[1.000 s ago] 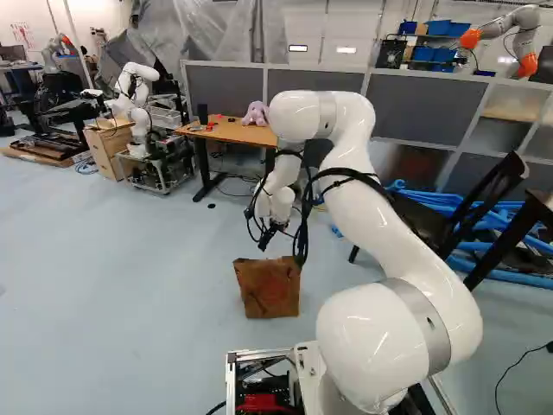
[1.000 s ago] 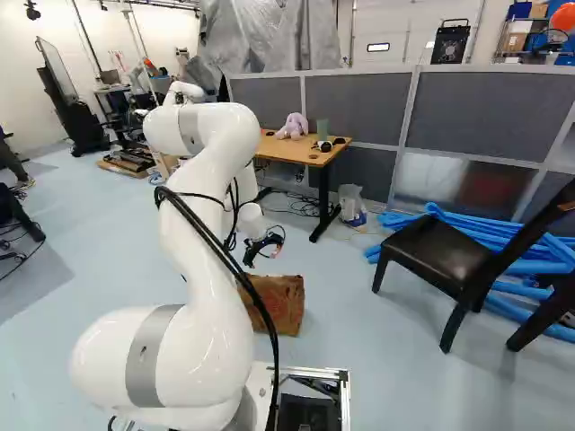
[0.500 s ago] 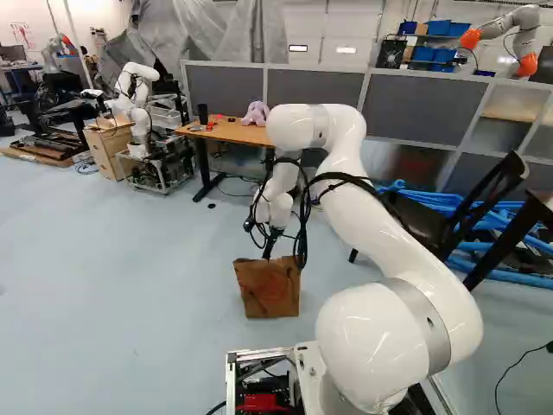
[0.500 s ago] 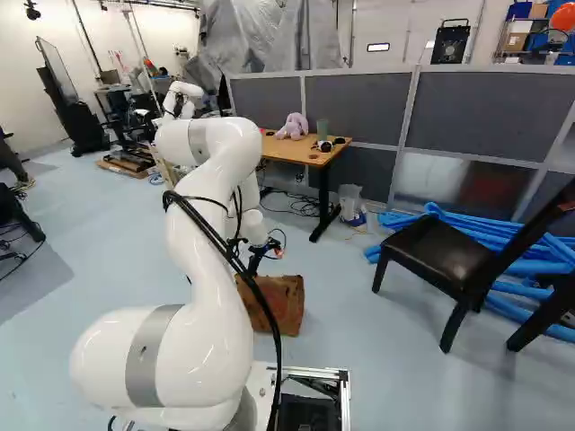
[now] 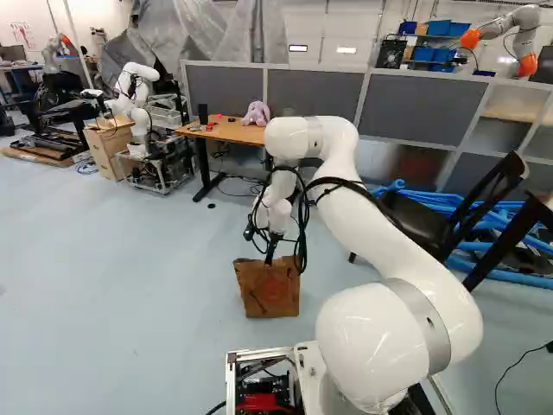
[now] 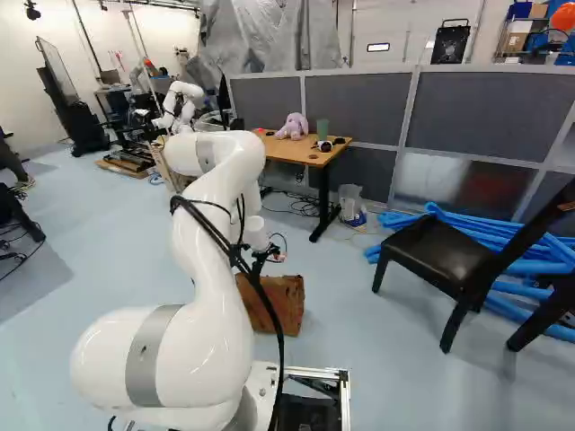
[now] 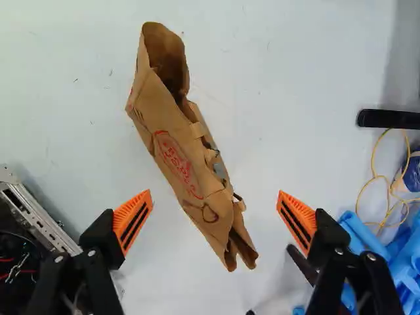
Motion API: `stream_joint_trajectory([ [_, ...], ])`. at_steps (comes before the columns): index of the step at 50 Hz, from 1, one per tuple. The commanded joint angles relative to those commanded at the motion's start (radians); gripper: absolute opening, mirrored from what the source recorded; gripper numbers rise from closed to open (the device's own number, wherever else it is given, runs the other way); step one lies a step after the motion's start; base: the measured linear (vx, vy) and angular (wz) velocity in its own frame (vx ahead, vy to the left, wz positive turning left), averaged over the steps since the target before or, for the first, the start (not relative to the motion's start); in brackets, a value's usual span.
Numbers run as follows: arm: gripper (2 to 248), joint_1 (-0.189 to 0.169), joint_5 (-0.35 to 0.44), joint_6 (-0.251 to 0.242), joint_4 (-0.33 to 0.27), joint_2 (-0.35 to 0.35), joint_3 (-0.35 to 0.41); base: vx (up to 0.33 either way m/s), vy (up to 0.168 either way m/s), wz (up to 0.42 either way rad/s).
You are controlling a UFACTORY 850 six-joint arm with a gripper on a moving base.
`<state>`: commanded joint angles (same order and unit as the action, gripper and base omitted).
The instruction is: Pick up the bag on the ground and place it on the table
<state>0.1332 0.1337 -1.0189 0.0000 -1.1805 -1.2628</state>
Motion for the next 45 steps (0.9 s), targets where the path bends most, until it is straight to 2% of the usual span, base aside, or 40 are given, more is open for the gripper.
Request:
stream_joint_trajectory([
  [45,247,0.000,0.000,0.000,0.000,-0.167,-0.138,0.000,0.000,0.000],
])
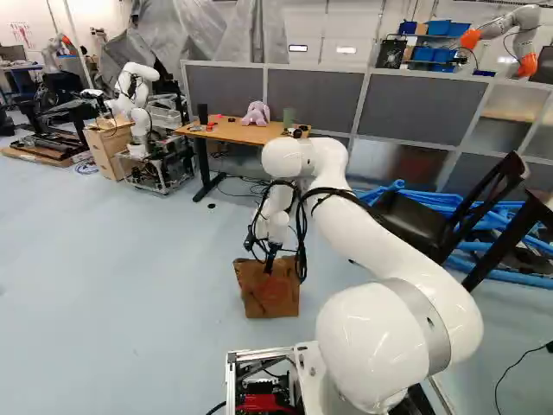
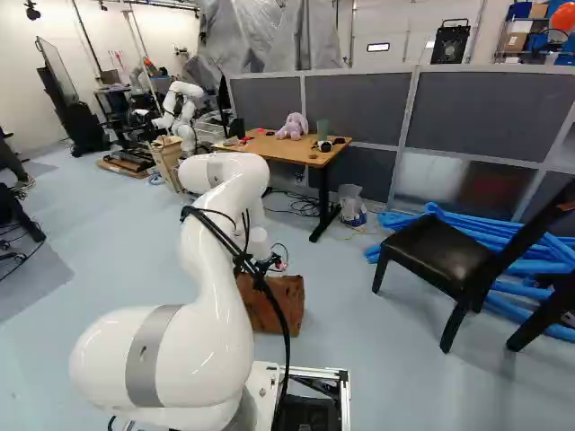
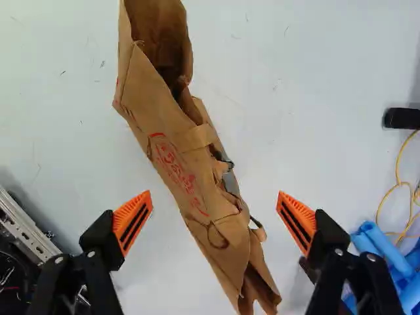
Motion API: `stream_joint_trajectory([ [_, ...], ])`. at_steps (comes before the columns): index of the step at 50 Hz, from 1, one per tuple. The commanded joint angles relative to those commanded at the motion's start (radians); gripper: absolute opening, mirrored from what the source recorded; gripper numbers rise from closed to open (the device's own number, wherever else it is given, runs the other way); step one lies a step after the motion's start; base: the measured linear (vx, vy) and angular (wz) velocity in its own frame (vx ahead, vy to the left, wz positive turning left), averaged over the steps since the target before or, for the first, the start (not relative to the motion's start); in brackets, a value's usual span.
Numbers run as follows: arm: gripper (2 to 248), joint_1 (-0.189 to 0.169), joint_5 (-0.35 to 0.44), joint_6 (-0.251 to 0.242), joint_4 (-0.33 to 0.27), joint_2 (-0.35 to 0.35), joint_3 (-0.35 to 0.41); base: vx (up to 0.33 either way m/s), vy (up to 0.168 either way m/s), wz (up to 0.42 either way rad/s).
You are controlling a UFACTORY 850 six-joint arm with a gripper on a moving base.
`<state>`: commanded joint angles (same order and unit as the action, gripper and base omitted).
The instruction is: Pick up the bag on the ground and place it on the table
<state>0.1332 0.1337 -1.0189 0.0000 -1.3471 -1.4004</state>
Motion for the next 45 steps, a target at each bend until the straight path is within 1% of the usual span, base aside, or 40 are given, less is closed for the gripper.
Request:
stream_joint_trajectory([
  [38,247,0.000,0.000,0.000,0.000,-0.136,-0.123,0.000,0.000,0.000],
  [39,238,0.000,0.000,0.000,0.000,-0.138,-0.124,0.000,0.000,0.000],
  [44,238,0.000,0.000,0.000,0.000,-0.141,-0.127,0.000,0.000,0.000],
  [45,200,0.000,0.000,0.000,0.000,-0.141,-0.128,0.000,0.000,0.000],
])
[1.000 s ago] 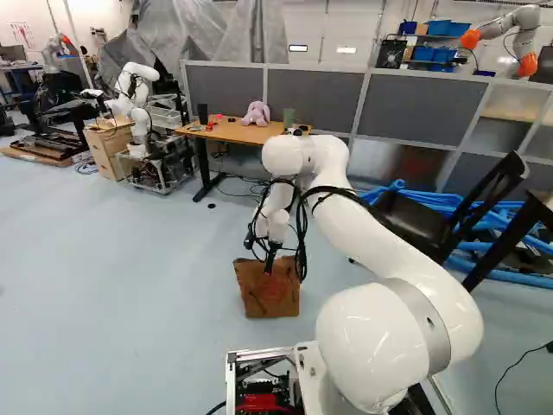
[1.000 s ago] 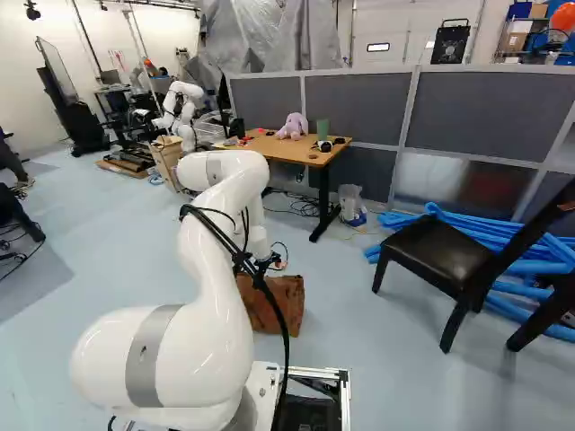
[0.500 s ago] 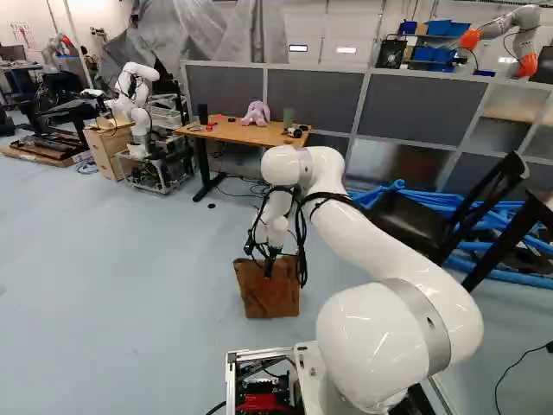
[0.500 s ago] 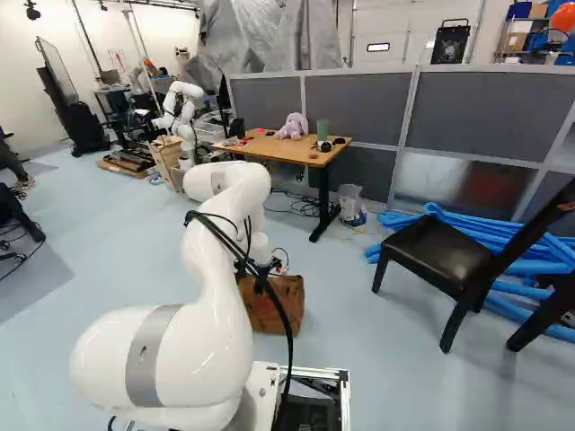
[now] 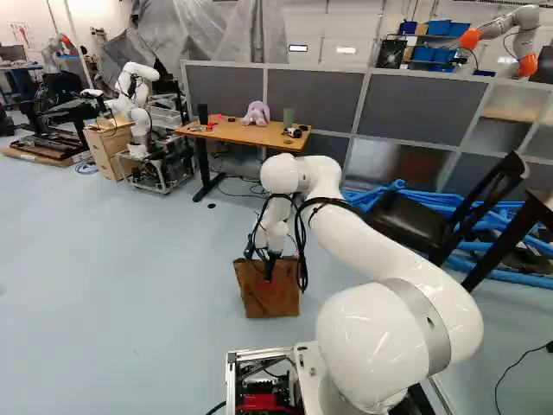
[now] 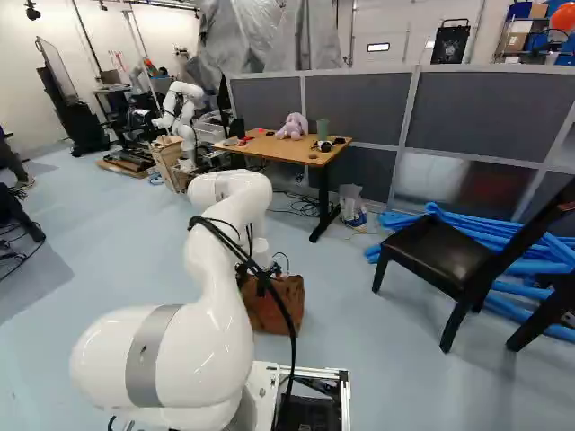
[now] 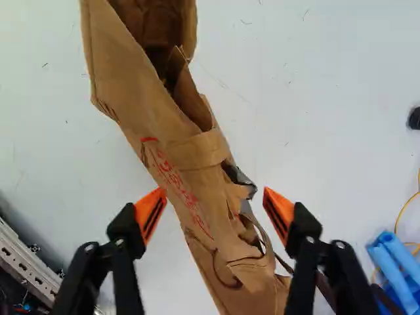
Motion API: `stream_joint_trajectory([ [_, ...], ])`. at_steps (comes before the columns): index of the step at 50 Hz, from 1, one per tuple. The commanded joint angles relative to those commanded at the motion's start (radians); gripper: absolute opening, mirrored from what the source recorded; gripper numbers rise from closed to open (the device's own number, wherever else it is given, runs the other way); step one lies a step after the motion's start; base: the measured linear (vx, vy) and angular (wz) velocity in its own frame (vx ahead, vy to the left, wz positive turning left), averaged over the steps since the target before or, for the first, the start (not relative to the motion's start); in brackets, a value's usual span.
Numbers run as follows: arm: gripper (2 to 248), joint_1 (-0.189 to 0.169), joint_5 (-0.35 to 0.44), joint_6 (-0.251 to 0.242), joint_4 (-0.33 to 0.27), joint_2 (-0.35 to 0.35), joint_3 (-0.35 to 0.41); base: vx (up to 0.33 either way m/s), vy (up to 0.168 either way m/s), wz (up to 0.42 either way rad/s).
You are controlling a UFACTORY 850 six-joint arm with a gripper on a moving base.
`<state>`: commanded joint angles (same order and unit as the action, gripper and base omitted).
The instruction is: Pick up the bag on the ground and place it on the table
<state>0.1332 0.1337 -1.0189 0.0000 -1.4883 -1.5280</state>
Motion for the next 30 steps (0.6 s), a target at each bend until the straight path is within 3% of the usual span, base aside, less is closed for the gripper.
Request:
stream_joint_trajectory([
  [4,200,0.000,0.000,0.000,0.000,-0.001,-0.001,0.000,0.000,0.000],
  [5,162,0.000,0.000,0.000,0.000,-0.001,-0.001,0.000,0.000,0.000],
  [9,162,0.000,0.000,0.000,0.000,-0.001,-0.001,0.000,0.000,0.000],
  [10,124,0.000,0.000,0.000,0.000,-0.001,-0.001,0.000,0.000,0.000],
  [14,124,0.000,0.000,0.000,0.000,-0.001,-0.001,0.000,0.000,0.000],
  [15,86,0.000,0.000,0.000,0.000,-0.001,-0.001,0.000,0.000,0.000],
  [20,86,0.000,0.000,0.000,0.000,0.008,0.008,0.000,0.000,0.000],
  [21,48,0.000,0.000,0.000,0.000,0.011,0.010,0.000,0.000,0.000],
  [25,48,0.000,0.000,0.000,0.000,0.024,0.022,0.000,0.000,0.000],
  [26,21,0.000,0.000,0.000,0.000,0.027,0.025,0.000,0.000,0.000],
  [30,21,0.000,0.000,0.000,0.000,0.041,0.039,0.000,0.000,0.000],
])
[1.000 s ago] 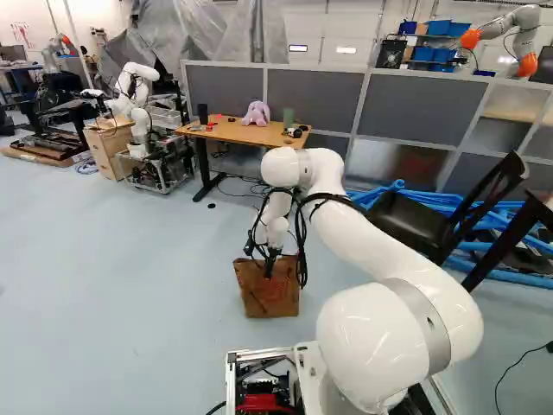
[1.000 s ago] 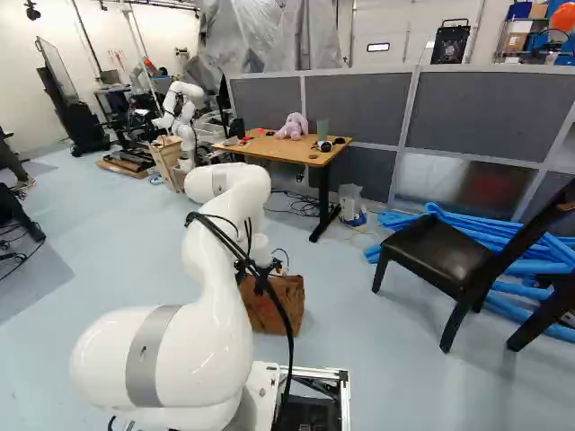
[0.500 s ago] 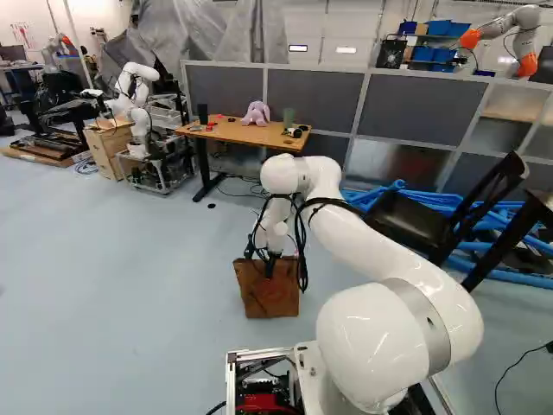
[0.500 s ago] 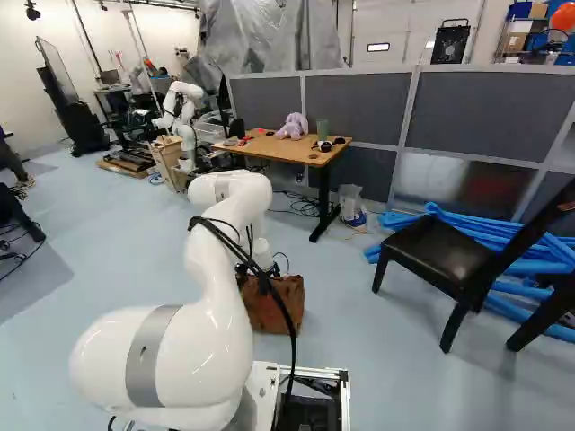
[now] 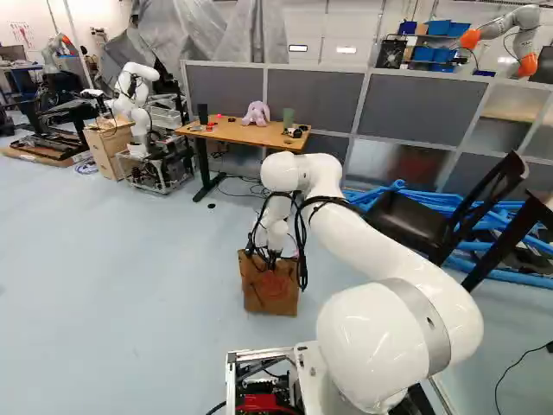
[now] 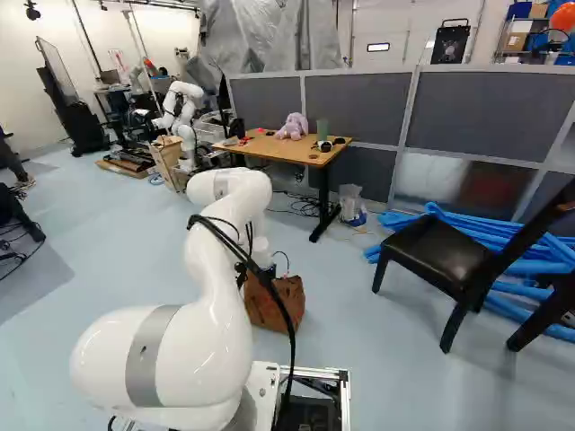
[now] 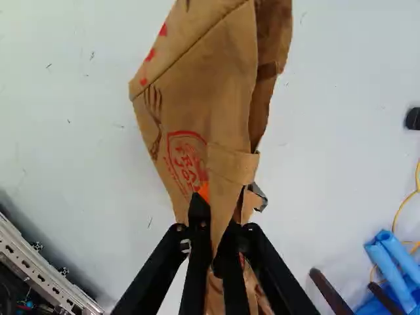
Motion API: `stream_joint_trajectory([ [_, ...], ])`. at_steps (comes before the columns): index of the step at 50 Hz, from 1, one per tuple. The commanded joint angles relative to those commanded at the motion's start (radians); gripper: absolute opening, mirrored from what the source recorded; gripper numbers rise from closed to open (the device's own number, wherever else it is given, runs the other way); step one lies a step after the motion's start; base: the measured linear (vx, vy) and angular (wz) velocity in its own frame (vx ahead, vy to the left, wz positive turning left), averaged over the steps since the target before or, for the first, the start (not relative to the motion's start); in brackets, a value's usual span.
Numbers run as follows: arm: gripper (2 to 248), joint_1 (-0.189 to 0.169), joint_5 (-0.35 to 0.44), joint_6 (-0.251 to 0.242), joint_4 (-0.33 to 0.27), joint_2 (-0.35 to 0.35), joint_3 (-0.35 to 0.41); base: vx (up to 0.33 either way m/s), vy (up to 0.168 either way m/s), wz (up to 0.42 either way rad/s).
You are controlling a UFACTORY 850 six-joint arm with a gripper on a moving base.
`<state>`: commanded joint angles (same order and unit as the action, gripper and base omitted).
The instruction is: Pick up the bag on the ground and place it on the table
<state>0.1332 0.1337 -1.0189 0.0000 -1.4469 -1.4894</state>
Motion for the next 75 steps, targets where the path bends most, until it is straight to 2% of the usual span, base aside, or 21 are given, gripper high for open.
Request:
stream_joint_trajectory([
  [75,21,0.000,0.000,0.000,0.000,0.279,0.237,0.000,0.000,0.000],
])
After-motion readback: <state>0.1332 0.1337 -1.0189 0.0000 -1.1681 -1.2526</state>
